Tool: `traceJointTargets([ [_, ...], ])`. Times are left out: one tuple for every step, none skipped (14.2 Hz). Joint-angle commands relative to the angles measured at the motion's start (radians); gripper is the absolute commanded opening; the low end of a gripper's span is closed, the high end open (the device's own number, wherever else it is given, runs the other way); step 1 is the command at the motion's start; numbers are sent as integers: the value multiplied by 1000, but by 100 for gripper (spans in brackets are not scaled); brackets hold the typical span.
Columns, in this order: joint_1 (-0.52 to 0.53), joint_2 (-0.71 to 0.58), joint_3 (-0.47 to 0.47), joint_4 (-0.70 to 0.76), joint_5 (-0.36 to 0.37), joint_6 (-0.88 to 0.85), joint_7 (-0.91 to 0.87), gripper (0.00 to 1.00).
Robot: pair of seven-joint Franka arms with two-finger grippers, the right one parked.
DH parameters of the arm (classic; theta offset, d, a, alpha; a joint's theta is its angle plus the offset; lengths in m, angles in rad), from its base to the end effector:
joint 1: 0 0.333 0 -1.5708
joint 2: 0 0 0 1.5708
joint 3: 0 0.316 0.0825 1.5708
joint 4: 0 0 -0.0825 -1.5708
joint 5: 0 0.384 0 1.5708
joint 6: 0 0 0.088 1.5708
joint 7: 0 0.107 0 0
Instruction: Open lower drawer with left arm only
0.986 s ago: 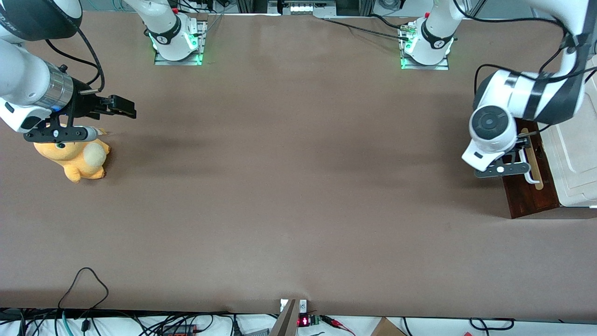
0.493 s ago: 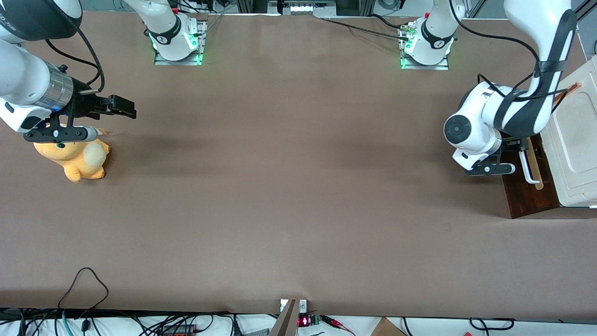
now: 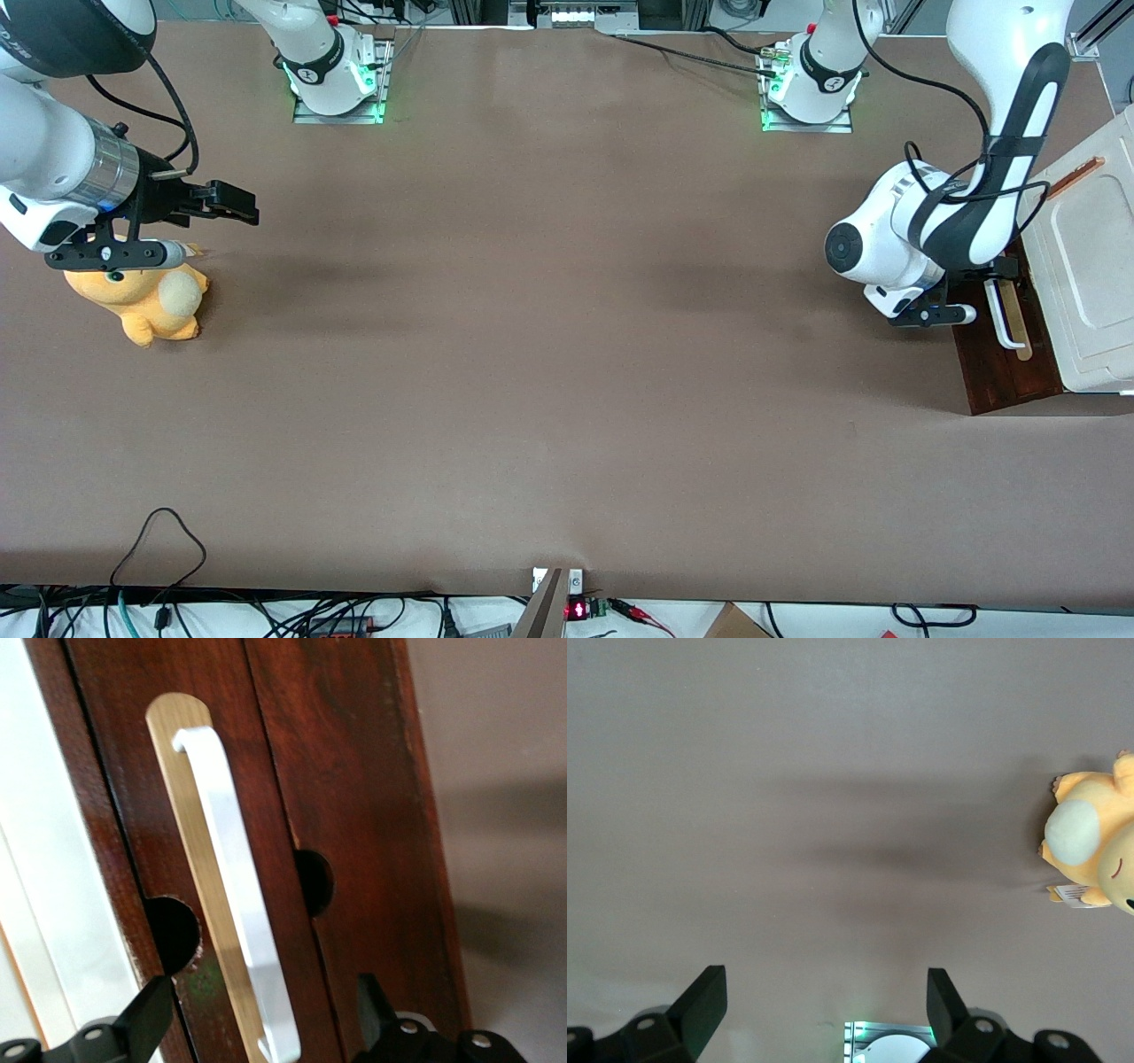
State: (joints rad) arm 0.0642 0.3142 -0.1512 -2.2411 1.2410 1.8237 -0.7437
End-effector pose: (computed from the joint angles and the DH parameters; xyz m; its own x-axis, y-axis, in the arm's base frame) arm 0.5018 0.0323 0.2241 0.9779 -0.0425 -0.2048 -0.2031 -0.4253 -0.8820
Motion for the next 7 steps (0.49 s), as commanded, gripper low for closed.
traceJointTargets([
  [-4, 23, 2, -15, 57, -20, -63, 91],
  [-4, 25, 2, -15, 58, -23, -65, 91],
  [-4, 28, 2, -15, 60, -23, -66, 90],
  [-4, 32, 2, -15, 61, -23, -77, 90],
  [-4, 34, 4, -15, 69, -23, -91, 90],
  [-4, 40, 4, -18, 81, -35, -118, 88],
  [-4, 42, 2, -20, 87, -58, -149, 87],
])
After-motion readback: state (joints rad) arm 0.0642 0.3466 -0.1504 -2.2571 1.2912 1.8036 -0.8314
